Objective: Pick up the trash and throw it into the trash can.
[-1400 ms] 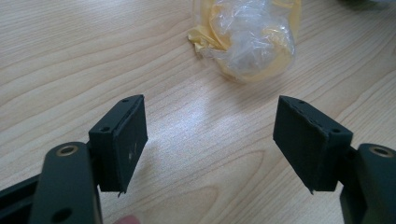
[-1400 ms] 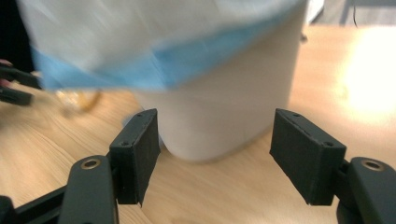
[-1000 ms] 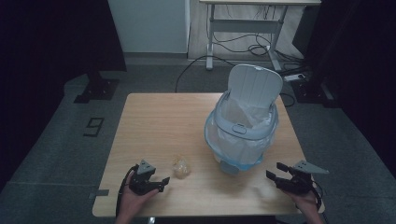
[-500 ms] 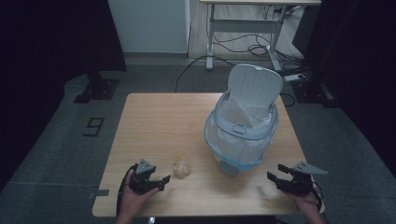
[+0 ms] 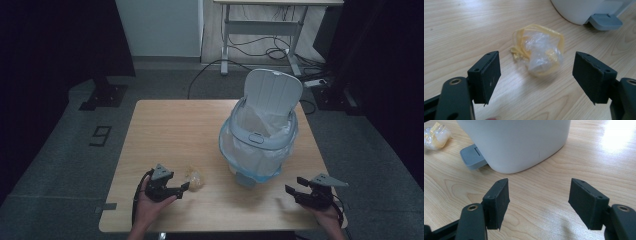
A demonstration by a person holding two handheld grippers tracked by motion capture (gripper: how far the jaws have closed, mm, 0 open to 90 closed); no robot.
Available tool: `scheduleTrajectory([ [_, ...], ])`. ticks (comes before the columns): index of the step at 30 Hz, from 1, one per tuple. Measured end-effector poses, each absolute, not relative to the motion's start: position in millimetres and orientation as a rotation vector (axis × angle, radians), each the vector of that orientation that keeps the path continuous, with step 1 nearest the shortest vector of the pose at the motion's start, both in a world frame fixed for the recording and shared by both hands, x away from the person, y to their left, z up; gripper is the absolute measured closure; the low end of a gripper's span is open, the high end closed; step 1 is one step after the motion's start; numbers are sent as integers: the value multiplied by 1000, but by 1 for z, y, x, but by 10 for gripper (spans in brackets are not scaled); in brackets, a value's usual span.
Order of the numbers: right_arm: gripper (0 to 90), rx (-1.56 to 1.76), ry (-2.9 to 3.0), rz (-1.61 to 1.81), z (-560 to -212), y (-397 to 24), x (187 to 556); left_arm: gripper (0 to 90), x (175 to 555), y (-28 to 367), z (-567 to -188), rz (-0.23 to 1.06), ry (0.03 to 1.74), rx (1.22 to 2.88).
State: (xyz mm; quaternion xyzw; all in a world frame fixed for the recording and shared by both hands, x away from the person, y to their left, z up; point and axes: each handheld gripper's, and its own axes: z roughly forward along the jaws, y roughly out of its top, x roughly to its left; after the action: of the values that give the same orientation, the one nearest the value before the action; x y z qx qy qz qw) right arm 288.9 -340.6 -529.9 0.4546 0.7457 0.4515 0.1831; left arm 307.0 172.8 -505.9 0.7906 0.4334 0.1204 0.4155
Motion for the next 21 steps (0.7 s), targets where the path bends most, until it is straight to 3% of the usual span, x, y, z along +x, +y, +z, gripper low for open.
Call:
scheduleTrajectory([
  [17,322,1286,2111,1262,-531,-341,290,235,335,138,-520,274,1074,2081],
  [21,322,1283,2116,1258,-532,-340,290,288,334,136,-525,276,1079,2081],
])
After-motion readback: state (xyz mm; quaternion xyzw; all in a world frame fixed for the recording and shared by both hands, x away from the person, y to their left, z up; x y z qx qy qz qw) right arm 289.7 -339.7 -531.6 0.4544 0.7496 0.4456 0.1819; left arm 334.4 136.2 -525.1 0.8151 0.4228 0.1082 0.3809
